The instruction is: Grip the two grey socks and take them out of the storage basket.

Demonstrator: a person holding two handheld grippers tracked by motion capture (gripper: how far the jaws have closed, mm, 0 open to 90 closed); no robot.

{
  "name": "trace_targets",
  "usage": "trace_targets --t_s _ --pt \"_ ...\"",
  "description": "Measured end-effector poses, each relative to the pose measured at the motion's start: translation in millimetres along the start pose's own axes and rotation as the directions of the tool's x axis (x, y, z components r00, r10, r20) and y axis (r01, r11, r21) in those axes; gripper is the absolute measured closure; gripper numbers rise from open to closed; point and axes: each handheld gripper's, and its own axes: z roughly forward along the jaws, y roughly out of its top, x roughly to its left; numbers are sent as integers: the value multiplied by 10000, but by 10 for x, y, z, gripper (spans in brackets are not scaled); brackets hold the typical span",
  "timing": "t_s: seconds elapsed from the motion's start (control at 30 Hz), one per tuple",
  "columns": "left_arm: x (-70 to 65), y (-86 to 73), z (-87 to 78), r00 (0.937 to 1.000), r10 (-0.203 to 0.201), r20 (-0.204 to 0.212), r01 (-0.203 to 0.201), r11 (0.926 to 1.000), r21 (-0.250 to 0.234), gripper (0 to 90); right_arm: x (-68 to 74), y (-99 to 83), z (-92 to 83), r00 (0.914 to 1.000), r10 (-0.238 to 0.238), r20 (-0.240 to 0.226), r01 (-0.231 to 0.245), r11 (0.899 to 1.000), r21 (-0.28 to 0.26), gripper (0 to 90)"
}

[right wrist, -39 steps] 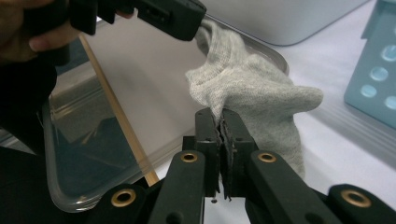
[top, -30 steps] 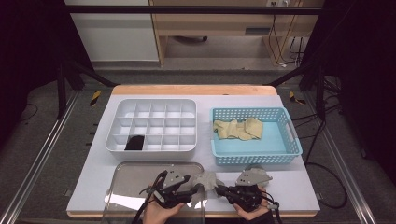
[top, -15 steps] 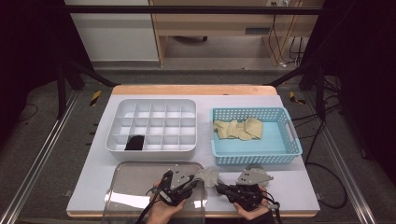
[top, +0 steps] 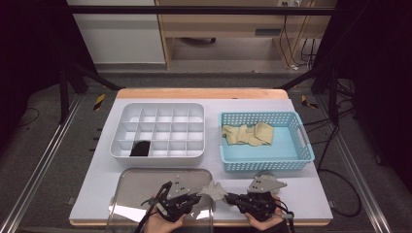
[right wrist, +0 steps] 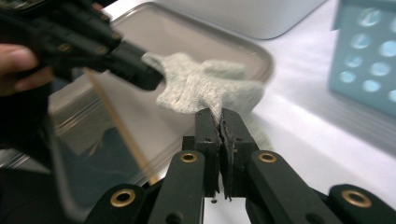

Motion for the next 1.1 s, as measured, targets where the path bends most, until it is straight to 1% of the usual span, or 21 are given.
trace_targets --t_s 0.03,0.1,0.17,0.2,0.27,0.37,0.4,0.43,0.47,0.53,0.57,0.63,0.67,0.7,0.77,0.8,0.83,0.93,1.03,1.1 --pt "14 14 19 10000 -33 24 33 9999 99 850 -23 20 21 9999 79 112 -80 10000 22 865" --pt "33 36 66 9999 -150 26 149 9995 268 850 -77 59 76 9981 -56 616 62 9999 -93 838" --pt "40 53 100 9999 -168 -20 169 9994 310 849 -139 95 133 9956 -67 930 84 9998 -180 838" --pt "43 64 117 9998 -178 -53 180 9993 319 849 -158 105 155 9939 -133 1098 162 9995 -253 837" --pt "47 93 153 9996 -156 -214 160 9996 211 842 -196 123 218 9866 -319 1601 361 9991 -236 836" --pt "63 118 195 9980 -77 -631 67 9999 -157 754 -228 124 277 9750 -502 2162 569 9981 -246 817" --pt "68 119 216 9967 -5 -810 -21 9995 -320 709 -235 123 283 9724 -550 2267 623 9977 -252 811" --pt "73 119 238 9948 107 -1011 -149 9990 -413 656 -245 120 290 9703 -546 2356 630 9976 -284 812" --pt "83 116 266 9915 174 -1287 -236 9986 -470 640 -252 118 292 9692 -519 2406 598 9979 -260 809" --pt "109 119 299 9898 177 -1417 -259 9981 -561 591 -261 108 293 9669 -462 2511 547 9981 -270 804" --pt "131 122 318 9898 144 -1416 -242 9974 -676 592 -266 106 294 9650 -496 2575 578 9980 -245 798" --pt "161 134 348 9907 99 -1356 -220 9959 -879 596 -273 102 299 9633 -538 2632 624 9978 -243 792" --pt "177 140 363 9922 56 -1247 -178 9951 -968 620 -272 103 303 9629 -543 2642 625 9978 -227 792" --pt "191 143 377 9931 -30 -1169 -90 9948 -1018 658 -271 103 307 9634 -530 2626 613 9978 -235 798" --pt "199 143 386 9928 -159 -1190 29 9941 -1086 757 -272 103 310 9654 -540 2551 600 9981 -155 818" --pt "193 141 378 9934 -235 -1119 112 9939 -1095 802 -270 102 309 9662 -523 2524 572 9983 -122 838" --pt "185 142 361 9942 -206 -1054 88 9937 -1117 831 -267 103 301 9683 -504 2446 537 9985 -68 858" --pt "147 148 266 9971 -329 -693 250 9933 -1131 853 -233 117 247 9720 -562 2280 566 9984 50 874" --pt "49 124 102 9991 -185 -375 144 9941 -1072 855 -168 134 154 9792 -560 1951 573 9984 -9 879" --pt "-3 92 27 9995 -205 -220 184 9956 -914 854 -115 146 87 9844 -596 1656 609 9981 -28 880"
